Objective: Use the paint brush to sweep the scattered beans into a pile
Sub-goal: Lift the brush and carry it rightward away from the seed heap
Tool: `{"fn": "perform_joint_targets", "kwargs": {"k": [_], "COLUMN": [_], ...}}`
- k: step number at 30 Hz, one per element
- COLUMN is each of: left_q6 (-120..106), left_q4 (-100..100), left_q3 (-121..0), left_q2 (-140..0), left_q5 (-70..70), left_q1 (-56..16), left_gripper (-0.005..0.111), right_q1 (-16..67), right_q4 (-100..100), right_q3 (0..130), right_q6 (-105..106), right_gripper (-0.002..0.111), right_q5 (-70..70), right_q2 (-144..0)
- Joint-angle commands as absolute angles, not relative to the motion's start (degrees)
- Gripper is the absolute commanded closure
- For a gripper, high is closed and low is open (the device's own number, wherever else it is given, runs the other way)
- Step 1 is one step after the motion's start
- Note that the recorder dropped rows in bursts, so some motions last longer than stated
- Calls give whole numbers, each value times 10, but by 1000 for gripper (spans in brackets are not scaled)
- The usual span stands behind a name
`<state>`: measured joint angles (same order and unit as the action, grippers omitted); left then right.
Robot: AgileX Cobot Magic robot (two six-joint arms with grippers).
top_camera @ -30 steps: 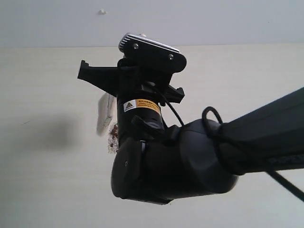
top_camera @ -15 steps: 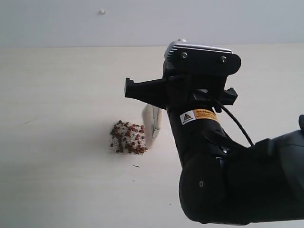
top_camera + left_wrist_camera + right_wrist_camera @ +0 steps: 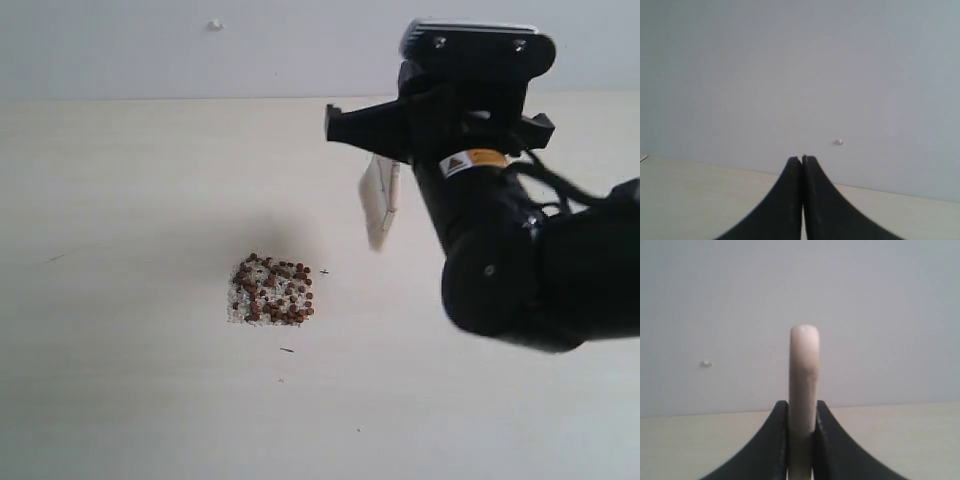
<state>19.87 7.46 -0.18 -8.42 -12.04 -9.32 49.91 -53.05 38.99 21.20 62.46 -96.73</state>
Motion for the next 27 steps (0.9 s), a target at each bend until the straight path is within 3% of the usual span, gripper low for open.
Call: {"fn": "perform_joint_targets", "kwargs": {"k": [1,7,11,17,24,27], "left_q6": [197,197,197,197,197,197], "left_q4": [70,70,70,70,70,70], "left_q3": [0,0,0,0,0,0], "left_q2": [-81,-81,-81,-81,-81,-81], "left_q5": [-123,-123,-123,-123,-123,-123], "left_q1": [-93,-93,-93,-93,-93,-93], "left_gripper": [107,107,107,107,107,107], "right_q1": [413,314,250,191,155,152], "right_q4": [-401,-271,-174,-162,-171,-210], "right_q3": [387,410,471,575,664,667], "right_q6": [199,177,175,178,211,287], "right_gripper": [108,108,108,108,108,108], "right_q5": [504,339,154,-51,-200,-193], "right_q2": [-932,-889,-873,-873,-887,-891]}}
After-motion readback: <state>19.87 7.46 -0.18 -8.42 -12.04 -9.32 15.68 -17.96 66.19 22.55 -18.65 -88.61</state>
